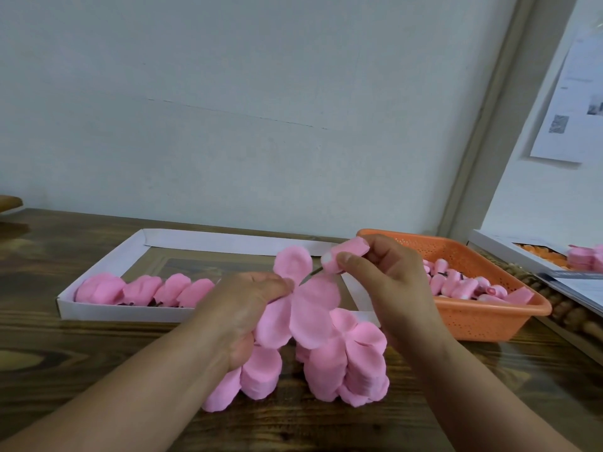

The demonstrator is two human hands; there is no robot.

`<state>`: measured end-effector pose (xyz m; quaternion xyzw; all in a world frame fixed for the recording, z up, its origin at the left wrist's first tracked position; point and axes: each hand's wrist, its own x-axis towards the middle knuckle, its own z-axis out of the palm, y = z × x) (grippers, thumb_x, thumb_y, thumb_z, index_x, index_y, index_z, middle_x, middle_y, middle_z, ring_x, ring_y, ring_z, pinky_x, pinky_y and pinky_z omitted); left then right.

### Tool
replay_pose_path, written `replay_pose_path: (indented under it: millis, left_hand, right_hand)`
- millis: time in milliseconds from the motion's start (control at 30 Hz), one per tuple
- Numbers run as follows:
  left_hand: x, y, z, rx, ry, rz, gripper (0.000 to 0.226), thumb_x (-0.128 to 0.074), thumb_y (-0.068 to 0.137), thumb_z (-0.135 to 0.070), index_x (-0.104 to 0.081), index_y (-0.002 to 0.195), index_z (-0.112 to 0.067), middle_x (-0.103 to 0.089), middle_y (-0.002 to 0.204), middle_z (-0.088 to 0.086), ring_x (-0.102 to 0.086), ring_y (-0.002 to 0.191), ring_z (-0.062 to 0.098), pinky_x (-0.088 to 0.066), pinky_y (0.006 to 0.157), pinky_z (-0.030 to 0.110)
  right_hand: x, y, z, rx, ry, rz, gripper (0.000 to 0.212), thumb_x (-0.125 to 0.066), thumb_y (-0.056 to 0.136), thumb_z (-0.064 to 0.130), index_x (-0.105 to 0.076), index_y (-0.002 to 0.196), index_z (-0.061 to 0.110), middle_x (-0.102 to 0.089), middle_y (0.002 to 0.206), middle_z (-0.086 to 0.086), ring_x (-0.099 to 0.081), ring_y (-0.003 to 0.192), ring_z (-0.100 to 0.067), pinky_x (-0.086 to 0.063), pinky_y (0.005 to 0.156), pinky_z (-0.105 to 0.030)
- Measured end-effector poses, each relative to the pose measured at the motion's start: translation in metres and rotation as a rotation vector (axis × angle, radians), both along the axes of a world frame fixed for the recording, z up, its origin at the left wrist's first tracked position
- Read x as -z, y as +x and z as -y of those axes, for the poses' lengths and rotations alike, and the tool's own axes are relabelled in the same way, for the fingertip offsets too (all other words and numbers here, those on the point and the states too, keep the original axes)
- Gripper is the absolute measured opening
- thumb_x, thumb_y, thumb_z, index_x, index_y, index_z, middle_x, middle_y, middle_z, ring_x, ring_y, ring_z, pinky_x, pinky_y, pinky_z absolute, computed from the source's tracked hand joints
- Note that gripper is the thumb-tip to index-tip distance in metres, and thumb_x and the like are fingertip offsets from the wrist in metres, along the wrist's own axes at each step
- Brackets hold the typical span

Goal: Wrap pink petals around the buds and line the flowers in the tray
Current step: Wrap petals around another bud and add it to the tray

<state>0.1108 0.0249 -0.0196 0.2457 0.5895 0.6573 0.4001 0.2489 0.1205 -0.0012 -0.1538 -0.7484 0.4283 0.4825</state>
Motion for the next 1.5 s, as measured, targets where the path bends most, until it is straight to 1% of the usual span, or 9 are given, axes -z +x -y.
replay_pose_path:
  millis: [67,233,533,833,1067,1233,1333,1400,1500]
  left_hand:
    - [-0.001,0.002,0.000,0.015,-0.001,-0.005,0.020,-0.061,0.091,-0.011,-0.069,0.103,0.003,-0.069,0.104,0.023,-0.064,0.097,0.037,-0.049,0.083,0.044]
    - [-0.005,0.005,0.001,0.057,-0.008,-0.015,0.021,-0.059,0.092,-0.011,-0.069,0.102,0.004,-0.070,0.104,0.024,-0.066,0.095,0.033,-0.049,0.078,0.037]
    - [-0.007,0.008,0.003,0.101,-0.040,-0.021,0.019,-0.061,0.091,-0.011,-0.071,0.103,0.000,-0.072,0.103,0.017,-0.065,0.104,0.034,-0.052,0.086,0.041]
    - [-0.007,0.009,0.002,0.114,-0.039,-0.027,0.016,-0.062,0.090,-0.011,-0.072,0.099,-0.002,-0.074,0.095,0.015,-0.067,0.088,0.028,-0.052,0.068,0.032]
    - [-0.007,0.007,0.004,0.174,-0.043,0.001,0.018,-0.056,0.094,-0.009,-0.072,0.101,-0.004,-0.074,0.095,0.014,-0.069,0.087,0.027,-0.054,0.064,0.031]
    - [-0.008,0.007,0.006,0.193,-0.048,0.013,0.018,-0.054,0.095,-0.008,-0.070,0.101,-0.001,-0.074,0.095,0.017,-0.071,0.080,0.026,-0.058,0.061,0.033]
    - [-0.008,0.006,0.007,0.185,-0.050,0.006,0.017,-0.055,0.095,-0.008,-0.068,0.102,0.001,-0.073,0.098,0.018,-0.072,0.084,0.029,-0.061,0.067,0.037]
    - [-0.007,0.005,0.007,0.188,-0.071,-0.031,0.017,-0.056,0.094,-0.009,-0.068,0.104,-0.001,-0.073,0.101,0.016,-0.070,0.094,0.029,-0.060,0.073,0.038]
    - [-0.004,0.004,0.007,0.220,-0.082,-0.059,0.019,-0.058,0.093,-0.012,-0.070,0.106,-0.004,-0.073,0.102,0.011,-0.067,0.102,0.026,-0.055,0.085,0.042]
  right_hand:
    - [-0.001,0.002,0.004,0.019,0.111,0.019,0.005,-0.064,0.080,0.009,-0.068,0.077,0.009,-0.067,0.074,-0.008,-0.062,0.074,-0.024,-0.050,0.065,-0.034]
    - [-0.002,0.005,0.010,0.045,0.336,0.094,0.009,-0.062,0.075,0.024,-0.066,0.076,0.016,-0.063,0.071,0.009,-0.056,0.070,-0.007,-0.040,0.064,-0.013]
    - [0.002,0.002,0.008,0.057,0.420,0.234,0.012,-0.064,0.077,0.020,-0.064,0.074,0.009,-0.062,0.069,-0.003,-0.055,0.066,-0.018,-0.028,0.092,-0.027]
    - [0.001,0.003,0.010,0.074,0.433,0.273,0.017,-0.063,0.078,0.024,-0.065,0.076,0.008,-0.063,0.070,-0.004,-0.056,0.068,-0.019,-0.028,0.093,-0.028]
    - [-0.001,0.004,0.015,0.151,0.528,0.367,0.022,-0.061,0.078,0.030,-0.066,0.077,0.008,-0.061,0.066,0.004,-0.053,0.069,-0.012,-0.039,0.073,-0.015]
    - [0.003,0.005,0.017,0.238,0.660,0.463,0.019,-0.063,0.080,0.025,-0.068,0.091,0.011,-0.057,0.080,0.012,-0.054,0.082,-0.012,-0.028,0.091,-0.013]
    - [0.003,0.005,0.016,0.212,0.697,0.498,0.012,-0.064,0.080,0.021,-0.066,0.089,0.014,-0.060,0.119,0.001,-0.055,0.109,-0.016,-0.027,0.099,-0.021]
    - [0.000,0.006,0.014,0.118,0.584,0.512,0.015,-0.068,0.082,0.018,-0.057,0.082,0.028,-0.045,0.138,0.006,-0.044,0.124,-0.008,-0.017,0.101,-0.005]
    - [-0.005,0.008,0.009,-0.010,0.388,0.508,0.026,-0.071,0.079,0.016,-0.054,0.081,0.036,-0.060,0.120,0.014,-0.054,0.111,-0.002,-0.022,0.085,0.007]
